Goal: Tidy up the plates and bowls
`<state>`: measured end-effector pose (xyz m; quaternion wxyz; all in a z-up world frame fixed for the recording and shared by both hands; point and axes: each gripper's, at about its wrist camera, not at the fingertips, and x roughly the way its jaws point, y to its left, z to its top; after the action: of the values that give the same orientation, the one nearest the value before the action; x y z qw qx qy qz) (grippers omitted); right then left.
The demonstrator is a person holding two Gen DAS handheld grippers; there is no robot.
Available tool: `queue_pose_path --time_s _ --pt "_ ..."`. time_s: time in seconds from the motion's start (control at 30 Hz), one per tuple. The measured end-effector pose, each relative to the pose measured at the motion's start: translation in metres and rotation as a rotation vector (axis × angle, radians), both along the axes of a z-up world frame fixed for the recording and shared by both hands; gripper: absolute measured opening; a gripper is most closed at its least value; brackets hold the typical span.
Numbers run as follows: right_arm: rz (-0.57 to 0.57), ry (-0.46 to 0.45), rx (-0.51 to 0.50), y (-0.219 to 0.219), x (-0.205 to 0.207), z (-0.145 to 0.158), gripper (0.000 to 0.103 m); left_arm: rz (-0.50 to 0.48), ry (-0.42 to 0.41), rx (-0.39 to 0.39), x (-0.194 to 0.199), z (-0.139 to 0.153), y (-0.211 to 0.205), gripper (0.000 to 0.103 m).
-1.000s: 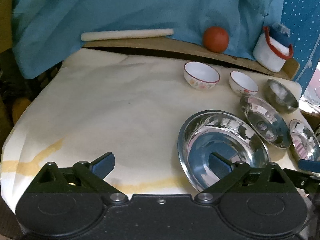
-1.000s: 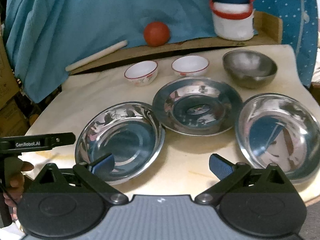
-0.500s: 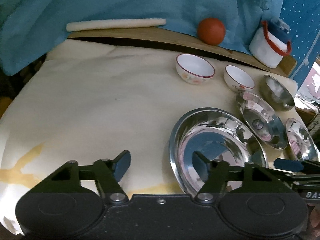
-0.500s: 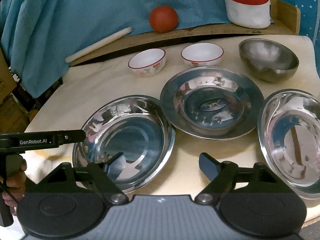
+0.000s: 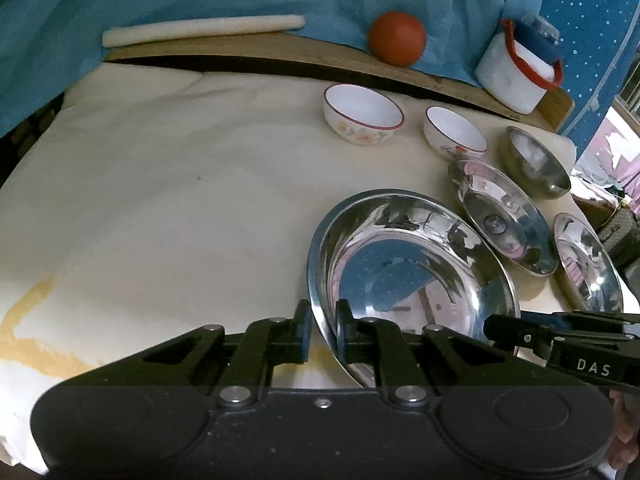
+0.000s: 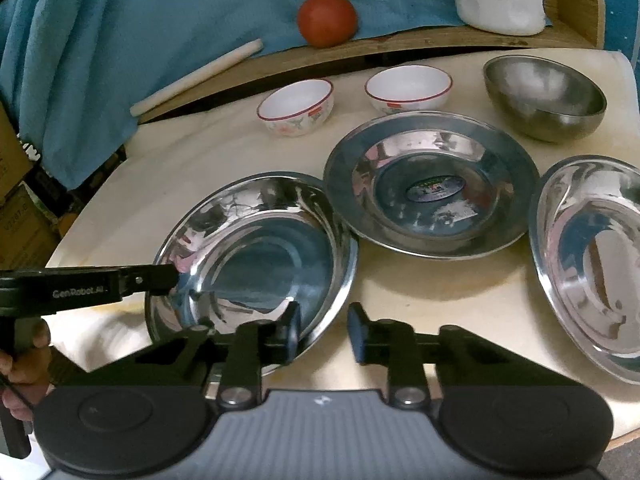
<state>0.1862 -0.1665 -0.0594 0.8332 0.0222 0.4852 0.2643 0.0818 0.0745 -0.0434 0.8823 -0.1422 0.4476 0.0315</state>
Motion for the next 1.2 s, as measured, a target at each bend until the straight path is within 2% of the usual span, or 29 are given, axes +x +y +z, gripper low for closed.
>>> queue_pose_path --time_s 0.33,0.67,0.97,1.2 --pt "0.063 -0.004 0.011 0.007 -0.011 0.004 0.022 0.017 0.004 0.030 -0.022 0.007 0.003 0.013" --pt "0.132 -0.048 0.043 0.011 -0.031 0.019 0.022 0.036 -0.054 0.056 -0.051 0.028 0.004 0.013" --pt "0.054 -0.116 0.087 -0.027 -0.029 0.043 0.022 -0.058 -0.118 0.070 -0.029 0.054 -0.030 0.013" --pt "-0.039 -0.156 0.082 -0.087 -0.010 0.053 0.023 -0.157 -0.146 0.055 0.017 0.065 -0.088 0.013"
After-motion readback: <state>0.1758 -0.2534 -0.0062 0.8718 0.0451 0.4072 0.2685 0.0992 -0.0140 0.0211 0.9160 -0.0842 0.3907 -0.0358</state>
